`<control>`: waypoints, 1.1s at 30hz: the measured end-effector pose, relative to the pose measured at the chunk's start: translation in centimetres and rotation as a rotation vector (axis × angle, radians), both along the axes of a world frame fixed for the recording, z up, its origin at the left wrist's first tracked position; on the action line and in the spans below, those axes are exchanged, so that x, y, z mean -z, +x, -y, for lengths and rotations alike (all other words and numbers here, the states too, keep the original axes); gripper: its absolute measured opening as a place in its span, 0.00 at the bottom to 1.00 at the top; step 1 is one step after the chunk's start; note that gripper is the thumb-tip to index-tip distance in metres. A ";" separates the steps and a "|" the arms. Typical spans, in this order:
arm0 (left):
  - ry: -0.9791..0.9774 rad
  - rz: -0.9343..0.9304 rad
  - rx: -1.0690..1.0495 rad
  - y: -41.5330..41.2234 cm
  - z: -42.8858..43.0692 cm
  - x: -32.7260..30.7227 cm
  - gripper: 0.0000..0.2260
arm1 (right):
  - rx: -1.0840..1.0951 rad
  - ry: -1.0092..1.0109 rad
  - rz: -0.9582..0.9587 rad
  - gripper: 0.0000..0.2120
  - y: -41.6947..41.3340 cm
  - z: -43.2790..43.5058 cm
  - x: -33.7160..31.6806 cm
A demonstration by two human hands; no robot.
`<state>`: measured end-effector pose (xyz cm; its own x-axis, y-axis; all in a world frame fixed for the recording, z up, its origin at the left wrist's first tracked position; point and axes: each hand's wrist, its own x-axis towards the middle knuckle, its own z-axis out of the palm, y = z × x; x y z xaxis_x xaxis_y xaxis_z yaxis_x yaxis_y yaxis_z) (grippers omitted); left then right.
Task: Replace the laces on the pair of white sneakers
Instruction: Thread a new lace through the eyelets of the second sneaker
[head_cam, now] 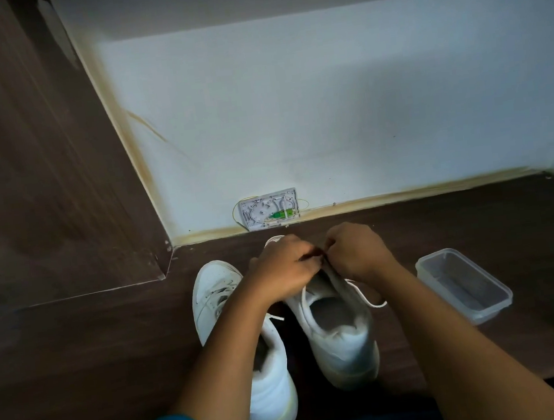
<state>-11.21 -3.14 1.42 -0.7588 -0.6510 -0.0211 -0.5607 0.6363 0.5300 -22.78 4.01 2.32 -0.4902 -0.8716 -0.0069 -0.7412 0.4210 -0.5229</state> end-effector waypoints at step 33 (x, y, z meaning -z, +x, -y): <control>0.066 -0.167 0.010 -0.3 -0.2 -1.1 0.05 | -0.130 -0.308 0.666 0.13 -1.8 -0.7 -0.1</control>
<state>-11.46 -2.90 2.54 -0.7618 -0.6447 0.0633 -0.4553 0.6024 0.6556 -24.61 4.66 2.43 -0.3605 -0.9327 -0.0124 -0.2602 0.1134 -0.9589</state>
